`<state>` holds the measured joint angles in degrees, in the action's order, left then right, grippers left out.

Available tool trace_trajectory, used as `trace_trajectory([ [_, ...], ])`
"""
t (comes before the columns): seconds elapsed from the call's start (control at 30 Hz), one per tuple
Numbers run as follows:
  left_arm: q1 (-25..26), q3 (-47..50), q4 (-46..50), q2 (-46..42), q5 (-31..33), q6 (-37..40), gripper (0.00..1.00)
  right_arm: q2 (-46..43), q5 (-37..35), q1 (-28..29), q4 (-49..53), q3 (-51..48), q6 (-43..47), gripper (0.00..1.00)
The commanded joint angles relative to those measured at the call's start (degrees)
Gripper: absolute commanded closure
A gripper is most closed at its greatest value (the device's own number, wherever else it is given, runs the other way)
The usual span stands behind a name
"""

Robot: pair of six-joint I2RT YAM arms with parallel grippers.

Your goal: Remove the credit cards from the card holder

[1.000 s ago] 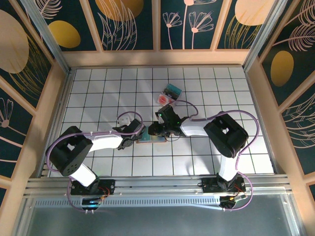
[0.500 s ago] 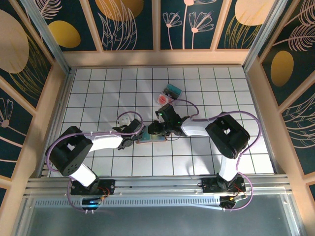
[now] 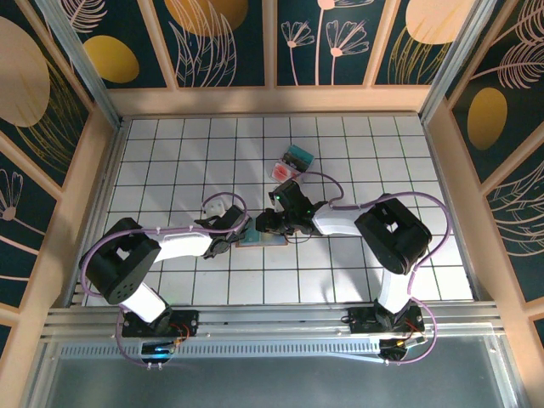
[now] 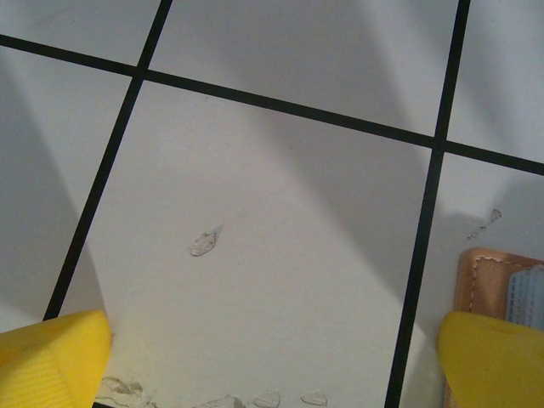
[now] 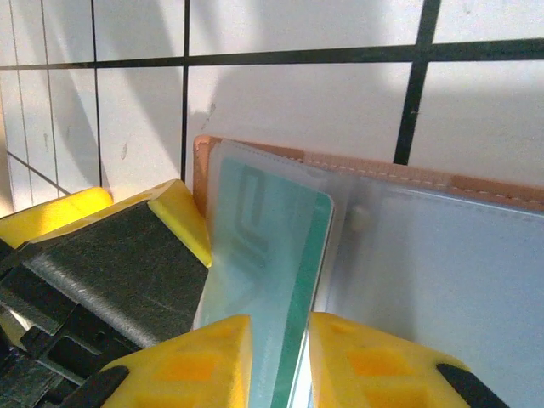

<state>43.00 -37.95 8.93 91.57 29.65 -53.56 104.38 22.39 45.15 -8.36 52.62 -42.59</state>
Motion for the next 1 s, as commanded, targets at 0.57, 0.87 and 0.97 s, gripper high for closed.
trace_trajectory([
  [0.57,-0.39,1.06,3.4,3.96,-4.25,1.26,0.01,-1.09,-0.42,2.49,-0.83,-1.93,-2.6,0.76],
  [0.87,-0.4,1.08,3.2,4.19,-4.47,1.33,0.01,-2.18,-0.95,2.49,-0.17,-1.39,-2.22,0.79],
  [0.97,-0.45,1.13,3.2,4.14,-4.48,1.4,0.01,-2.37,-1.11,2.47,-0.03,-1.29,-2.15,0.8],
])
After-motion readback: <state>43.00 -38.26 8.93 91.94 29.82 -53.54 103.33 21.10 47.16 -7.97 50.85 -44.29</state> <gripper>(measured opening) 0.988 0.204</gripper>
